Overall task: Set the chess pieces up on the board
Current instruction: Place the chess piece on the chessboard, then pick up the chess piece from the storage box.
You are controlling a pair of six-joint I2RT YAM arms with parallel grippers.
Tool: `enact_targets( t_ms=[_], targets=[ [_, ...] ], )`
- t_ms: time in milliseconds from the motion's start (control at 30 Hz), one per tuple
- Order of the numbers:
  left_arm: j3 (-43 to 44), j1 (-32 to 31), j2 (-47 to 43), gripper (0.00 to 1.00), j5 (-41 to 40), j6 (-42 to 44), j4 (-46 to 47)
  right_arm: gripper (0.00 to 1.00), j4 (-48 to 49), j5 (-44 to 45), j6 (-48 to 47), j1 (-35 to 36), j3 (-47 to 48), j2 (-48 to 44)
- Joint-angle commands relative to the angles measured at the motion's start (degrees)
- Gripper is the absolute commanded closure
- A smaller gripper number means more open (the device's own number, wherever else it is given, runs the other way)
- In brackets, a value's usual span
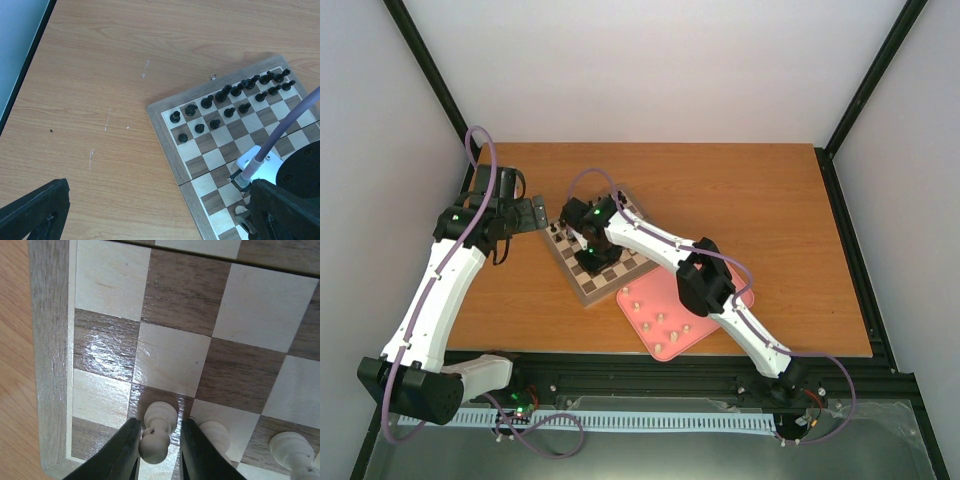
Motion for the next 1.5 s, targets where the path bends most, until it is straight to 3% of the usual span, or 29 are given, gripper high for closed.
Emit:
enact_targets(
  t_ms=[0,333,533,767,1033,1467],
  targets=[
    [0.1,0.4,-0.1,0.00,-0.4,0.2,0.8,0.75,0.3,0.1,-0.7,0.0,-1.0,-3.2],
    [0.3,0.4,0.3,0.00,-0.1,0.1,0.9,0.69,-1.2,-1.0,-0.7,0.1,-2.3,-10.0],
    [0.3,0.4,0.5,0.00,-0.2,0.2,0.6,0.63,-2.5,-0.2,-0.4,0.2,-6.8,-19.3],
    [0.4,0.4,0.8,0.00,-0.1,0.3,0.7,0.60,-0.6,5.4,5.2,-1.2,-26.7,-33.7],
    [0.6,0.4,1.5,0.00,0.3,0.1,0.5,0.60,1.7,5.6,10.3,-3.7,-51.8,-46.3],
    [-0.2,0.4,1.9,0.00,1.1,0.0,0.8,0.61,7.0,3.7,14.7,-3.6,-72.6,-55.1]
  ],
)
